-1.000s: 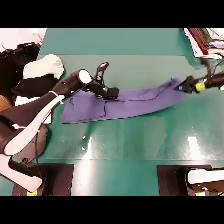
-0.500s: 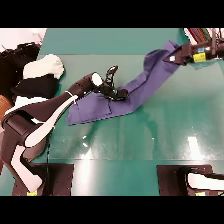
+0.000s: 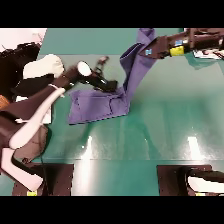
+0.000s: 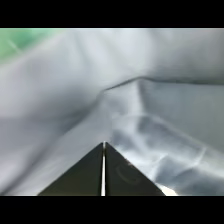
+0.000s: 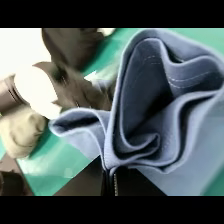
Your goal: Fold the shirts.
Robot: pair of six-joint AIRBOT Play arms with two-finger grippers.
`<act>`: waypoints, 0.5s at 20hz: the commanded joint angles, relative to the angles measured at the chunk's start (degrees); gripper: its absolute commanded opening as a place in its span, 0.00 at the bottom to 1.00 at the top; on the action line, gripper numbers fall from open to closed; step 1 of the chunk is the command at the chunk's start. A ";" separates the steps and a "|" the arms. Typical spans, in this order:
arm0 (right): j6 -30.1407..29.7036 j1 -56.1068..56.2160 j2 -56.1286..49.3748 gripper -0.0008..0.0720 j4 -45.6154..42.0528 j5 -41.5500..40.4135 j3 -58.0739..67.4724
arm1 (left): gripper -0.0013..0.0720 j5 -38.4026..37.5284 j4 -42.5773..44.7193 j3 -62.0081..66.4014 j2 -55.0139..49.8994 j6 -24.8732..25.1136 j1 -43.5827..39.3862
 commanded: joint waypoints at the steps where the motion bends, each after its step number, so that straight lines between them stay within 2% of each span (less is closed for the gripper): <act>1: 0.11 7.41 -2.34 0.03 0.07 -5.07 0.15 | 0.05 -5.55 9.90 0.15 9.84 -0.17 9.62; 5: -0.17 21.66 -10.51 0.03 0.00 -16.15 0.26 | 0.05 -7.69 14.47 0.13 22.18 1.73 21.84; 6: -1.40 25.14 -13.29 0.08 -0.02 -18.58 0.72 | 0.05 -7.91 14.82 0.13 24.35 1.79 24.02; 8: -5.09 29.94 -18.69 0.83 -0.22 -19.69 4.28 | 0.05 -8.87 14.88 0.13 27.56 2.99 27.85; 9: -5.60 31.06 -20.92 0.93 -0.63 -18.12 6.88 | 0.05 -9.46 14.91 0.13 28.39 3.04 29.00; 10: -5.55 31.26 -22.58 0.92 -0.70 -15.19 9.55 | 0.05 -10.21 14.86 0.15 28.81 3.15 29.86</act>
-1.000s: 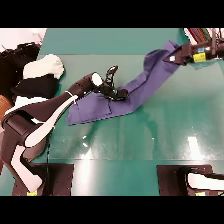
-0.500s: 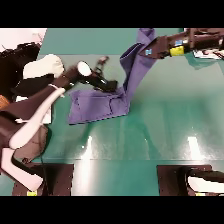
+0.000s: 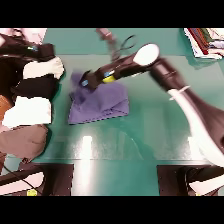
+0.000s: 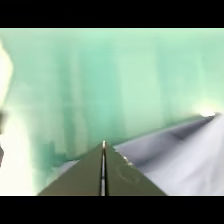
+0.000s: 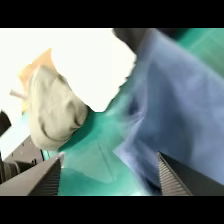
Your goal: Fold the shirts.
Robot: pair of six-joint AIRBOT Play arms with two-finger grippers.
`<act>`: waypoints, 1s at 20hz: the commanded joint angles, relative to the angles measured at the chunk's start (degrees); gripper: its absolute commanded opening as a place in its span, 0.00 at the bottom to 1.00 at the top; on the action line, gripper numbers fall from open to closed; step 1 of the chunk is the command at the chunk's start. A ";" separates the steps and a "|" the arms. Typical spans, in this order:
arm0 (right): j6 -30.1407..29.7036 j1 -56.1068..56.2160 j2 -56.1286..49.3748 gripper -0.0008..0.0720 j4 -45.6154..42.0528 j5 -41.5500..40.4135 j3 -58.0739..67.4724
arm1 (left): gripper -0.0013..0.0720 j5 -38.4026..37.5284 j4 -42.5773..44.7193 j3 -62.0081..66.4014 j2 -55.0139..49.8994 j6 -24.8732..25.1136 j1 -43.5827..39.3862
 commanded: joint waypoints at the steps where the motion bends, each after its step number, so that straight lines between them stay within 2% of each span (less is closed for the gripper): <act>1: -1.51 4.17 -6.62 0.79 -0.94 3.65 6.82 | 0.05 -2.71 1.29 0.07 3.89 0.98 4.87; 2: 0.52 2.97 -6.23 0.72 -3.52 6.78 7.23 | 0.05 -3.50 1.31 -0.02 3.87 1.03 4.92; 5: 2.78 -2.54 -1.31 0.72 -11.32 12.48 0.33 | 0.05 -4.68 1.01 0.00 3.87 1.03 4.90; 7: 3.39 -7.58 3.50 0.72 -13.66 12.22 -8.70 | 0.05 -5.33 1.01 0.00 3.87 1.03 4.90; 10: 5.99 -17.49 10.23 0.73 -15.17 7.15 -24.79 | 0.05 -5.95 0.07 0.00 3.87 1.01 4.90; 11: 6.86 -20.90 11.45 0.94 -14.08 4.42 -29.59 | 0.05 -5.88 -0.59 0.00 3.87 1.01 4.90; 12: 6.93 -23.71 11.61 1.00 -11.39 3.41 -33.09 | 0.05 -5.79 -1.27 0.00 3.87 1.01 4.72; 14: 6.14 -28.17 9.57 0.99 -3.67 3.21 -37.55 | 0.05 -5.44 -1.88 0.00 3.87 1.03 3.96; 16: 2.86 -29.35 5.81 0.96 2.78 3.08 -38.73 | 0.05 -4.42 -1.86 0.00 3.80 1.05 2.27; 20: 0.96 -25.62 -2.84 0.95 10.75 2.27 -33.31 | 0.05 -2.69 -1.81 0.00 3.82 1.05 -2.03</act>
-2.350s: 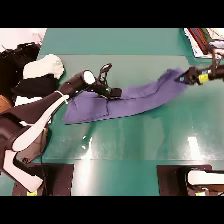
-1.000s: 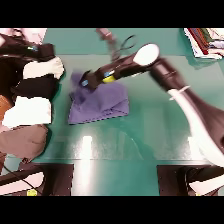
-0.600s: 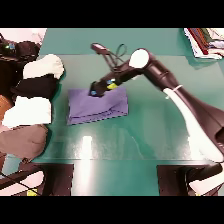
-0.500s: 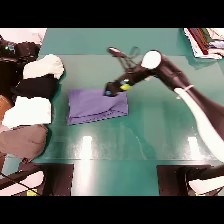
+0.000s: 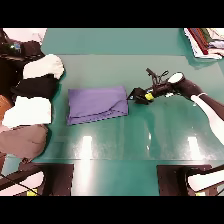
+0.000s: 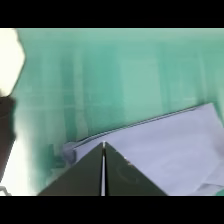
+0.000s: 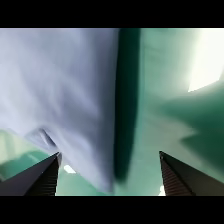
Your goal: Fold the shirts.
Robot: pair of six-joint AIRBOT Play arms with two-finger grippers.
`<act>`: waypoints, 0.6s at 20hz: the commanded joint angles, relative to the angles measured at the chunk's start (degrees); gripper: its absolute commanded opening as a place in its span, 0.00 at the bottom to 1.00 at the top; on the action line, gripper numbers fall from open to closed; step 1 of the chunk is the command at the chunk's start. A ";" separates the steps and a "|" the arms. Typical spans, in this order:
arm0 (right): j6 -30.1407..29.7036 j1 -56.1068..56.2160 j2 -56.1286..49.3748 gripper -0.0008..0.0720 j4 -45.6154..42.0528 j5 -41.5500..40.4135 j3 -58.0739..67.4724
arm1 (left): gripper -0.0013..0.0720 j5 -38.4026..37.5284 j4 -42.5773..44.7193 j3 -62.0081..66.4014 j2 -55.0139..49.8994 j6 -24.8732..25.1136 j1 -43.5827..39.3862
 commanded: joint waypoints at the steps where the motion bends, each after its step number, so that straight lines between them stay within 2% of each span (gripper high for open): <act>1: -1.62 2.38 -7.15 0.95 7.65 -0.46 4.63 | 0.05 1.27 -0.17 0.02 0.00 0.00 -3.43; 2: -1.62 3.80 -9.01 0.93 8.59 -0.20 7.21 | 0.05 1.27 -0.17 0.02 0.00 0.00 -4.22; 3: -1.57 5.31 -10.67 0.86 8.55 -0.17 9.86 | 0.05 1.25 -0.17 0.02 0.00 -0.02 -4.98; 4: -1.57 6.64 -11.93 0.74 8.55 -0.28 12.13 | 0.05 1.22 -0.17 0.02 0.00 0.00 -5.53; 5: -1.60 7.89 -13.07 0.59 8.41 -0.35 14.40 | 0.05 1.22 -0.17 0.02 0.00 -0.02 -6.16; 6: -1.62 8.76 -13.77 0.37 7.93 -0.39 16.26 | 0.05 1.20 -0.17 0.02 0.00 -0.04 -6.73; 7: -1.64 9.44 -14.05 0.10 6.80 -0.42 17.90 | 0.05 1.16 -0.22 0.02 0.00 -0.04 -7.19; 8: -1.66 9.81 -13.79 0.03 4.66 -0.63 19.17 | 0.05 1.11 -0.17 0.02 0.00 -0.04 -7.80; 10: -1.09 9.31 -11.54 0.03 -0.37 -0.72 20.35 | 0.05 1.05 -0.20 0.02 0.00 -0.07 -8.96; 12: 3.13 6.71 -7.45 0.03 -8.68 -0.52 20.33 | 0.05 0.87 -0.20 0.02 0.00 -0.11 -10.51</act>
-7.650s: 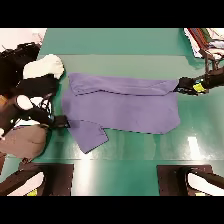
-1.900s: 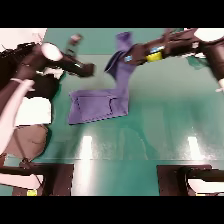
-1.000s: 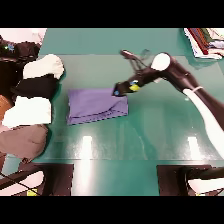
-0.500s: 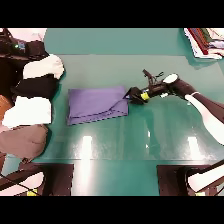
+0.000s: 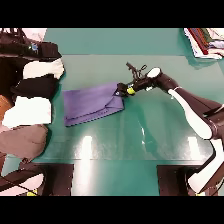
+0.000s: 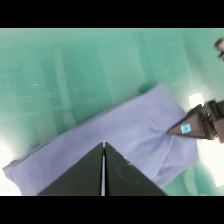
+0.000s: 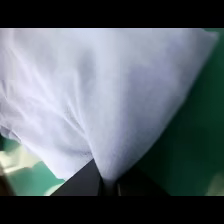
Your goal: Fold the shirts.
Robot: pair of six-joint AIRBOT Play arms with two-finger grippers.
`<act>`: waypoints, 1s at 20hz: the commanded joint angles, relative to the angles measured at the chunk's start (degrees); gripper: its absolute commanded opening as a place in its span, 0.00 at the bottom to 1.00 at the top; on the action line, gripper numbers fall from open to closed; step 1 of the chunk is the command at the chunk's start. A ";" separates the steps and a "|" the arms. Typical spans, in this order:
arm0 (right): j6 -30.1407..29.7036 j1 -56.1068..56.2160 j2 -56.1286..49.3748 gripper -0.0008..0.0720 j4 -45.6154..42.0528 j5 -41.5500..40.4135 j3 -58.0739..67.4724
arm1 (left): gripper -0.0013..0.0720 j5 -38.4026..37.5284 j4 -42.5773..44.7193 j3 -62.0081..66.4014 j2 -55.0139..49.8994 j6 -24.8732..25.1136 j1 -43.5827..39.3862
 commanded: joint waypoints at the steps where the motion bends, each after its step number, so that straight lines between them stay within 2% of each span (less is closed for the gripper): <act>1: 6.45 -3.61 5.53 0.03 -14.49 0.63 1.70 | 0.05 -0.24 -0.07 0.02 0.00 -0.09 -2.67; 4: 10.43 -12.59 13.11 0.03 -24.30 3.19 0.63 | 0.05 -0.22 -0.07 0.02 0.00 -0.17 -4.59; 7: 11.72 -26.21 23.02 0.03 -26.21 1.46 -7.67 | 0.05 -0.04 -0.02 0.02 0.00 -0.31 -6.03; 11: 14.71 -47.50 35.85 0.03 -27.10 -6.84 -21.03 | 0.05 0.28 -0.15 0.02 0.00 -1.70 -6.40; 15: 17.94 -66.18 43.82 0.03 -27.12 -11.10 -30.34 | 0.05 2.21 -0.17 0.02 0.00 -3.32 -6.43; 20: 20.39 -77.88 49.27 0.03 -27.26 -12.11 -41.38 | 0.05 3.02 -0.15 0.02 0.00 -3.48 -6.40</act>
